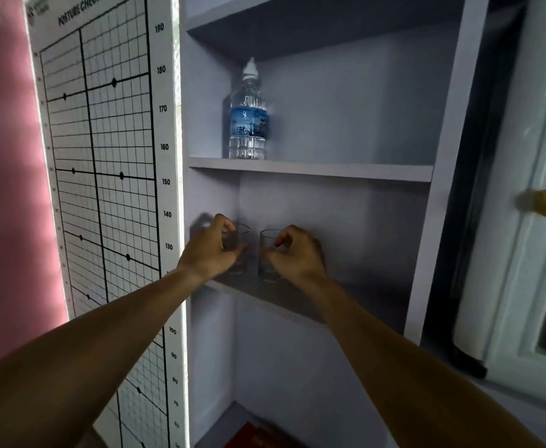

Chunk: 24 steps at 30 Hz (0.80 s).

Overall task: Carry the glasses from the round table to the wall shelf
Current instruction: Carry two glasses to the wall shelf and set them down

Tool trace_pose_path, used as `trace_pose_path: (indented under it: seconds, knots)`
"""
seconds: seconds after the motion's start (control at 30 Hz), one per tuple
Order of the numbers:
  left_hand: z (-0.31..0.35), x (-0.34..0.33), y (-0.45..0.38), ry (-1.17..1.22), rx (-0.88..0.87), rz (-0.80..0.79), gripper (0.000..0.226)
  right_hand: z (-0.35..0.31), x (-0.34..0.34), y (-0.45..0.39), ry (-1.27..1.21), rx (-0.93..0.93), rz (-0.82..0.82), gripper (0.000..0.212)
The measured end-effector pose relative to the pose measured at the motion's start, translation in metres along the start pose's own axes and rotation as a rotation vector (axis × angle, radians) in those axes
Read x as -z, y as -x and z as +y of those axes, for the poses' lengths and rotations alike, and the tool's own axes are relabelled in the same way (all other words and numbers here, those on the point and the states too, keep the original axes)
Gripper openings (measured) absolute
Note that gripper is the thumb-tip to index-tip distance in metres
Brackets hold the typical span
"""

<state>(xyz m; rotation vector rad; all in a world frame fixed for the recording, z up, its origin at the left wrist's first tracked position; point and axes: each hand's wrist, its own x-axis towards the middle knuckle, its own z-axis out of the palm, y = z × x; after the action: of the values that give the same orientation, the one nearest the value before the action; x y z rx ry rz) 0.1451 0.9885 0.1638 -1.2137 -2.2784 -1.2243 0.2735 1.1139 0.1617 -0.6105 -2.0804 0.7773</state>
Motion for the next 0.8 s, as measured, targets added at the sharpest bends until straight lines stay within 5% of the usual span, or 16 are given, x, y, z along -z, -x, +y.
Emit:
trace_pose_path:
  seconds: [0.13,0.33,0.47,0.8]
  knots:
    - [-0.007,-0.005,-0.011,-0.006,-0.005,0.031,0.047,-0.001,-0.010,-0.008,-0.031,-0.007,0.027,0.054]
    - [-0.016,0.003,-0.017,-0.231,-0.119,0.123,0.050,-0.011,-0.016,-0.012,-0.076,-0.076,0.040,0.055]
    - [-0.020,-0.001,-0.018,-0.173,-0.071,0.145,0.047,-0.012,-0.021,-0.014,-0.082,-0.114,0.041,0.070]
    - [-0.036,-0.013,-0.024,-0.194,-0.176,0.092,0.025,-0.013,-0.035,-0.017,0.119,-0.076,0.005,0.008]
